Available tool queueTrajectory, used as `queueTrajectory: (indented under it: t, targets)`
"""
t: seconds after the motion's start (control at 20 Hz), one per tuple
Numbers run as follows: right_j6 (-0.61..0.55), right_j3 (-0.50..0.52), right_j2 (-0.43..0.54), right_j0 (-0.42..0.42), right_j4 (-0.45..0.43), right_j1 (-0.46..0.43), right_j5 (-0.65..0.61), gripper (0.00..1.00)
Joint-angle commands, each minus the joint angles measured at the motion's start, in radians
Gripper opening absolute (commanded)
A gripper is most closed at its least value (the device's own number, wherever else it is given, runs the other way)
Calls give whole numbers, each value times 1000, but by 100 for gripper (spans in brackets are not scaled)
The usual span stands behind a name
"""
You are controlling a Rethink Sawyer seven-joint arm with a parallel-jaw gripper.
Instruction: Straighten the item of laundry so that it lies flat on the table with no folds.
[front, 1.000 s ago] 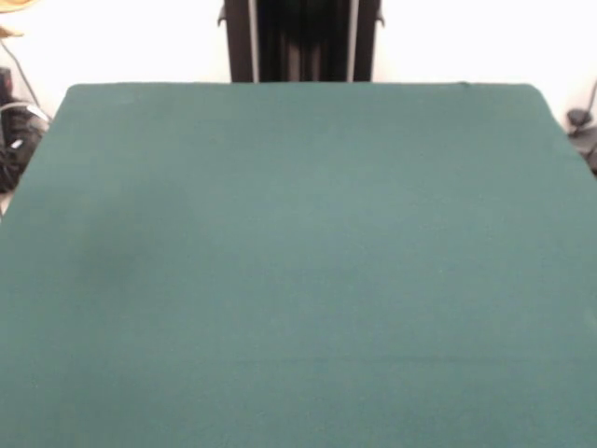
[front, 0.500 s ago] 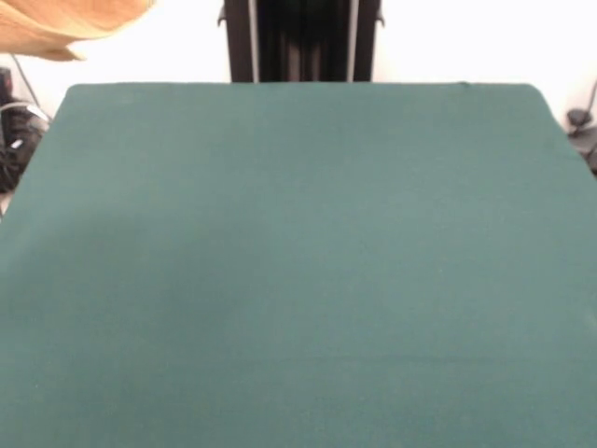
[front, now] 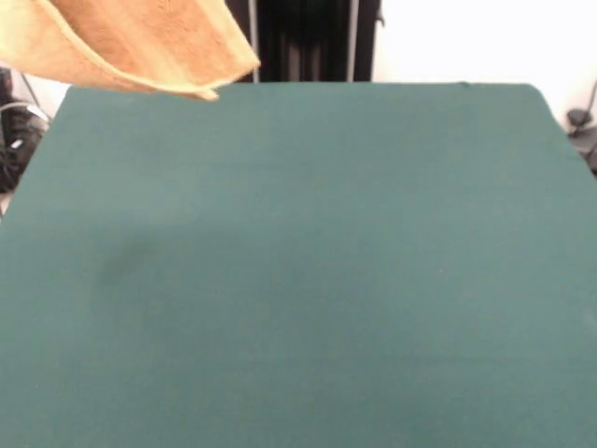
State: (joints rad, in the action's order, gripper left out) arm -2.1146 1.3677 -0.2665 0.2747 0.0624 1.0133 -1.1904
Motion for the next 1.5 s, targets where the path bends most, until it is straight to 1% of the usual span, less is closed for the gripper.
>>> queueTrajectory:
  t: [0.05, 0.2, 0.25, 0.35, 0.45, 0.55, 0.65, 0.75, 0.8, 0.85, 0.95, 1.05, 1.15, 1.25, 1.3, 1.35, 1.4, 1.45, 1.5]
  targets:
    - [-607, 255, -129, -143, 89, 18, 35, 0]
    - [-682, 284, -172, -192, 88, 32, -8, 0]
    - [-671, 294, -180, -198, 75, 38, -1, 0]
    - [-592, 337, -156, -190, 78, 53, 58, 0]
    - [-552, 370, -127, -183, 83, 48, 137, 0]
    - [-530, 384, -112, -174, 58, 31, 208, 0]
    - [-510, 417, -86, -154, 87, 18, 266, 0]
    - [-540, 435, -87, -159, 94, 4, 276, 0]
    - [-588, 449, -94, -171, 108, -7, 280, 0]
    - [-608, 469, -94, -170, 124, -18, 291, 0]
    - [-662, 501, -93, -174, 143, -57, 382, 0]
    - [-742, 494, -113, -197, 147, -101, 432, 0]
    - [-863, 466, -148, -233, 185, -145, 441, 0]
    - [-965, 403, -201, -261, 213, -189, 391, 0]
    - [-996, 380, -216, -262, 237, -200, 360, 0]
    - [-1057, 355, -241, -276, 264, -216, 323, 0]
    - [-1138, 332, -279, -292, 294, -226, 275, 0]
    - [-1187, 317, -316, -299, 310, -207, 200, 0]
    - [-1140, 297, -365, -291, 266, -178, 121, 0]
